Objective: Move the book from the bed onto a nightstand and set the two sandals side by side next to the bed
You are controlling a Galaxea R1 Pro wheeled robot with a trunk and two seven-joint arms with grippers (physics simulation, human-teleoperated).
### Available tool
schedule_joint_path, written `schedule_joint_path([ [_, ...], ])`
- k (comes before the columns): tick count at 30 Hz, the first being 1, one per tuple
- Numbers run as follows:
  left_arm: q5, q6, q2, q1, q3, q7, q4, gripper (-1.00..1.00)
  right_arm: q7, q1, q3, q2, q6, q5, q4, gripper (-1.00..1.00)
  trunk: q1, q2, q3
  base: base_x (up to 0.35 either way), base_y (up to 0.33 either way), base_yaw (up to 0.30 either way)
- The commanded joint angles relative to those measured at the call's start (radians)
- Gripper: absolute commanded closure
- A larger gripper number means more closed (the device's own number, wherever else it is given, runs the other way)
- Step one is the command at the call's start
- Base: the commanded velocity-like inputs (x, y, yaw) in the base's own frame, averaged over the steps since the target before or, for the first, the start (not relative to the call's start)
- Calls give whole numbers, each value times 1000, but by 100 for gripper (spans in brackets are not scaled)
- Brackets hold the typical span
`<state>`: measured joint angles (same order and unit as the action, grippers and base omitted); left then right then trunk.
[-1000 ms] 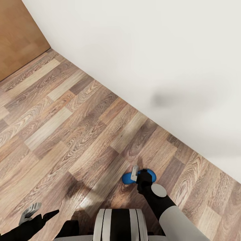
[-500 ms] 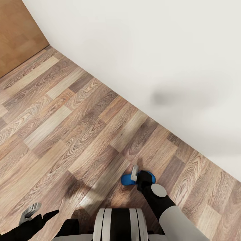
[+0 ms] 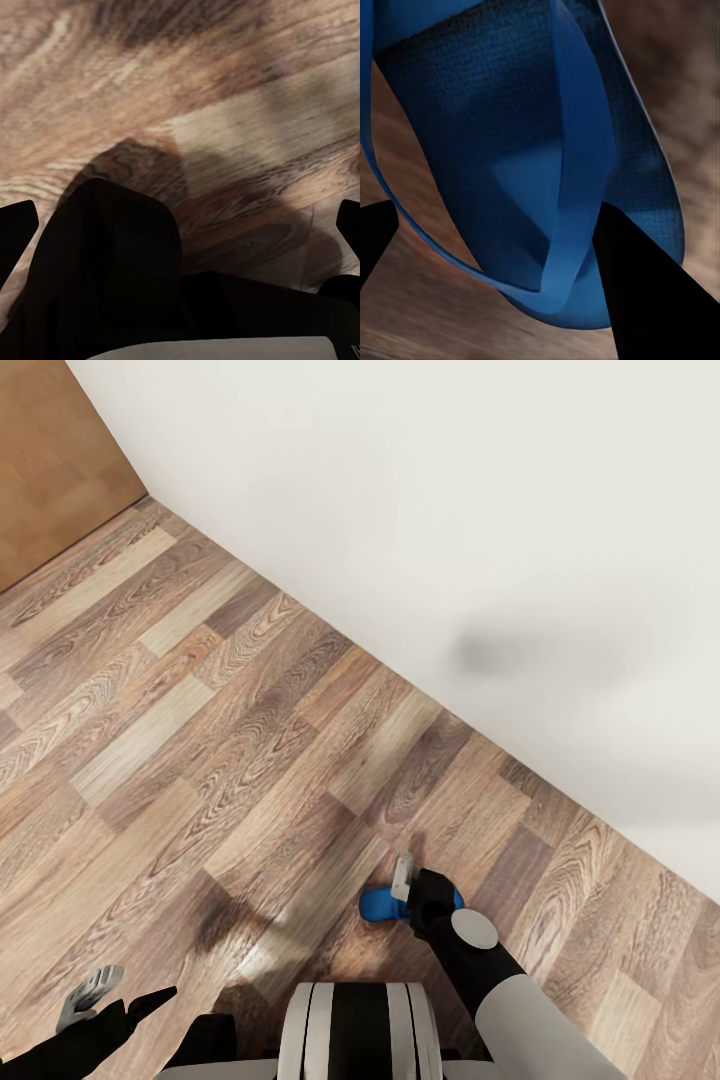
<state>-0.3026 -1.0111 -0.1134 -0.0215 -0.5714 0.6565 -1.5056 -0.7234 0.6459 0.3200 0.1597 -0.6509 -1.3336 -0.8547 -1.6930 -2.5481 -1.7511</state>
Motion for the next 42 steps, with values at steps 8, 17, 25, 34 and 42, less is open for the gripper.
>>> schedule_joint_path([
  [8, 0, -4, -1, 0, -2, 5, -1, -100, -7, 0, 2, 0, -4, 1, -1, 100, 0, 0, -1, 0, 0, 0],
  [17, 1, -4, 0, 0, -3, 5, -1, -100, -8, 0, 2, 0, -4, 1, -1, 100, 0, 0, -1, 0, 0, 0],
  [25, 4, -4, 0, 0, -4, 5, -1, -100, -8, 0, 2, 0, -4, 1, -1, 100, 2, 1, 19, 0, 0, 0],
  [34, 6, -4, 0, 0, -4, 5, -1, -100, -8, 0, 2, 0, -4, 1, -1, 100, 6, 3, 54, 0, 0, 0],
  [42, 8, -4, -1, 0, -4, 5, 0, -100, -10, 0, 2, 0, -4, 7, -3, 100, 10, 5, 85, 0, 0, 0],
])
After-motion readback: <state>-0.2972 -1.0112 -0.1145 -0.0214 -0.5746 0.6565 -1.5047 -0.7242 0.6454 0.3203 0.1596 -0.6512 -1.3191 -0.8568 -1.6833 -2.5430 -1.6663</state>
